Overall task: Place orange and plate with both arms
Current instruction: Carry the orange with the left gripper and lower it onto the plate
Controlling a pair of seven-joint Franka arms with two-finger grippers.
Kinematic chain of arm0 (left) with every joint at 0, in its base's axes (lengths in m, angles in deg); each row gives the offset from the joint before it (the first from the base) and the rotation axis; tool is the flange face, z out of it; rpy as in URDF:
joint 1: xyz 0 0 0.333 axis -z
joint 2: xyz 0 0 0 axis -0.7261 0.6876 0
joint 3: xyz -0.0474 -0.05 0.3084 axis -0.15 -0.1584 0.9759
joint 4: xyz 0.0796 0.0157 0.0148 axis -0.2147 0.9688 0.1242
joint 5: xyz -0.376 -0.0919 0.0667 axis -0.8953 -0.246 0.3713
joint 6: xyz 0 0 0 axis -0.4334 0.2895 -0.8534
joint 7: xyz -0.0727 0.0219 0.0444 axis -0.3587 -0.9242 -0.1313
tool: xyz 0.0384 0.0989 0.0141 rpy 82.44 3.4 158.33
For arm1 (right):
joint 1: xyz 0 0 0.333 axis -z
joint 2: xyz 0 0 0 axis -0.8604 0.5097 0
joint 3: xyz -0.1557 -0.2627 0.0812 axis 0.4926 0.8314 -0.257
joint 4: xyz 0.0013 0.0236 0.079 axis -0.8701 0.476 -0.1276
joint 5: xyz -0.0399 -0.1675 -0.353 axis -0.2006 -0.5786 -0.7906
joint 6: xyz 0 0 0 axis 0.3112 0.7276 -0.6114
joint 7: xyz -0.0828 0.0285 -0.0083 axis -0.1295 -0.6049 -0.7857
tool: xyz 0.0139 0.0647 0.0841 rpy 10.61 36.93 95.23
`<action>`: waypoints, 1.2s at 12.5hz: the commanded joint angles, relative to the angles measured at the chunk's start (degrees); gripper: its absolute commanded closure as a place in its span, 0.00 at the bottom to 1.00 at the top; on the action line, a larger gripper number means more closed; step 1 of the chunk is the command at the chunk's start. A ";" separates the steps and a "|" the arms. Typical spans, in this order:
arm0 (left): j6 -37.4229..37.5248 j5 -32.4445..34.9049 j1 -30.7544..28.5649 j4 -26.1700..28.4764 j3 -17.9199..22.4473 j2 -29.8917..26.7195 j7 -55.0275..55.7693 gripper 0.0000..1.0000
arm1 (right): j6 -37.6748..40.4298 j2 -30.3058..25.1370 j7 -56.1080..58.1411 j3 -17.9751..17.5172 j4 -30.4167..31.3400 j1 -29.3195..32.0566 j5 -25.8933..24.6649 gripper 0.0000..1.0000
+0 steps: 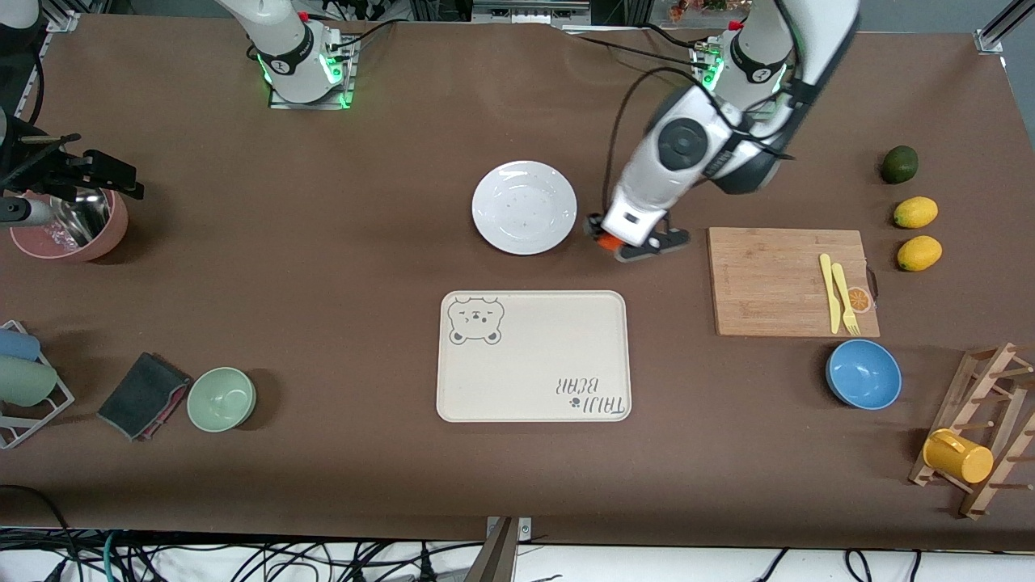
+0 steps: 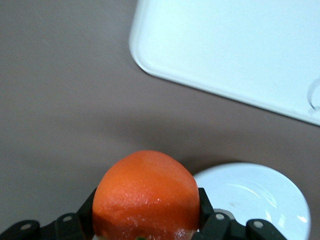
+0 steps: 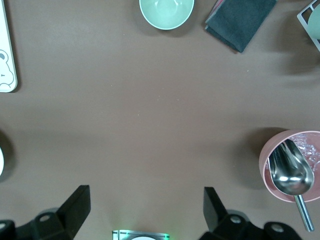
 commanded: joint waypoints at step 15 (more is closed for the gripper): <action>2.11 5.59 13.69 -15.60 1.78 20.99 3.66 0.00 | -0.94 0.29 -1.09 -0.33 -0.54 -0.84 0.63 0.00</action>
